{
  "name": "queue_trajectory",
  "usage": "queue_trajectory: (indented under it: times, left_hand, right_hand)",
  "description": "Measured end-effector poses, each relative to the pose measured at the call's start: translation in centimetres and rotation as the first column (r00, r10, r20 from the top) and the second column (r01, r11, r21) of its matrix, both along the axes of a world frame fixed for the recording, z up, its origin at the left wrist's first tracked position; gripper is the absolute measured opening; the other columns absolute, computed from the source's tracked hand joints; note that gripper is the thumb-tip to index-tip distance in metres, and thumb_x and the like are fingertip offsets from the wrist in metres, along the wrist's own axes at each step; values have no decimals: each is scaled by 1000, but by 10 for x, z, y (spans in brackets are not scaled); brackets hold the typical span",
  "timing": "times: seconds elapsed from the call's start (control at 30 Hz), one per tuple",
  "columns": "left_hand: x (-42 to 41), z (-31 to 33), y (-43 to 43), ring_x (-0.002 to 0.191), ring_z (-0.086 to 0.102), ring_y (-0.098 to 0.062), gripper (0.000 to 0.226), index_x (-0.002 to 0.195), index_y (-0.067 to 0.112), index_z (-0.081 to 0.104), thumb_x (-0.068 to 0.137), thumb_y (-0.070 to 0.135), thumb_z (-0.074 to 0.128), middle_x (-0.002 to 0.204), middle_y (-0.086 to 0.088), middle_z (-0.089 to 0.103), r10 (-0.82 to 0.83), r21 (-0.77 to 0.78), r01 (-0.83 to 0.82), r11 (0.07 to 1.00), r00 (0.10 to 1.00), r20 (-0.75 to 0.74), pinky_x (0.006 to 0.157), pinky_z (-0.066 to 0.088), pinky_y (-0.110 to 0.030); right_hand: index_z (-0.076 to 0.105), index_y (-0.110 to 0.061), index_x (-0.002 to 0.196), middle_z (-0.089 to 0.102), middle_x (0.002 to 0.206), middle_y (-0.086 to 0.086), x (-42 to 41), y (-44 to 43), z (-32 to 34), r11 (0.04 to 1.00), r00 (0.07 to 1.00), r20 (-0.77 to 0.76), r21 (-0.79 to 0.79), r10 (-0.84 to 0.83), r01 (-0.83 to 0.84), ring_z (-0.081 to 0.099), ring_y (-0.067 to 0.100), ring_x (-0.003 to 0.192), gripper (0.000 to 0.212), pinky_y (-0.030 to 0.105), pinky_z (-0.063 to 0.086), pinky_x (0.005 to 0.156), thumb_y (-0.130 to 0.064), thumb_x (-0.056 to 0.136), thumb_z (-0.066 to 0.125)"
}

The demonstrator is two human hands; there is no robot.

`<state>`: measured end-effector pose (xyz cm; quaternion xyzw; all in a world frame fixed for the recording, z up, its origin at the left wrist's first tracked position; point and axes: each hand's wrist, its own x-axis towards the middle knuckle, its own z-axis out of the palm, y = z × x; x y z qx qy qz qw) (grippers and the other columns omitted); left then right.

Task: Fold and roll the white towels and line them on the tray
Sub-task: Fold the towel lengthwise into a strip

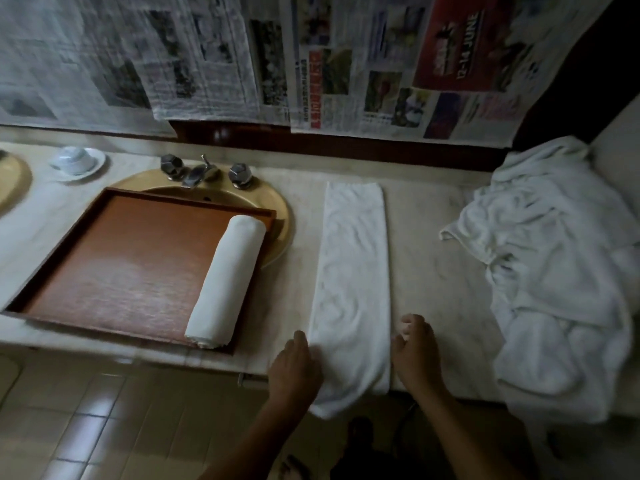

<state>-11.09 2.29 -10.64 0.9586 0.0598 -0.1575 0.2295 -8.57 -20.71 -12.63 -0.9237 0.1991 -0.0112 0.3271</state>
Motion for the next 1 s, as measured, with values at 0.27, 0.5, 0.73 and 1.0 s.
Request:
queue_trajectory:
  times: [0.27, 0.5, 0.73, 1.0]
  left_hand:
    - [54, -36, -20, 157, 11, -33, 64, 162, 22, 21, 102, 43, 30, 170, -6, 4, -445, 262, 403, 877, 886, 128, 124, 6, -58]
    - [132, -34, -48, 158, 6, -29, 63, 162, 19, 24, 103, 40, 22, 170, -5, 10, -500, 209, 460, 863, 838, 221, 126, 7, -56]
    - [237, -42, -39, 155, 18, -33, 66, 160, 10, 27, 102, 41, 23, 167, -13, 19, -311, 256, 246, 935, 917, 251, 122, 1, -54]
    - [325, -58, -50, 158, 1, -21, 68, 164, 22, 13, 103, 50, 7, 170, 0, 3, -376, 243, 323, 915, 901, 216, 127, 1, -54]
  right_hand:
    - [46, -20, 153, 41, 160, 7, 10, 17, -34, 780, 892, -128, -443, 433, -442, 40, 31, 146, 63, 58, 27, 113, -50, 99, 30]
    - [43, -16, 154, 34, 164, 8, 96, 5, -30, 797, 881, -51, -405, 470, -448, 32, 32, 151, 59, 60, 32, 113, -38, 100, 37]
    - [41, -12, 155, 31, 165, 9, 203, -19, -35, 820, 925, -98, -437, 367, -371, 24, 31, 154, 63, 62, 23, 118, -42, 100, 37]
    - [37, -12, 156, 28, 166, 8, 297, -20, -41, 789, 903, -93, -454, 420, -414, 21, 30, 155, 63, 64, 17, 120, -41, 100, 42]
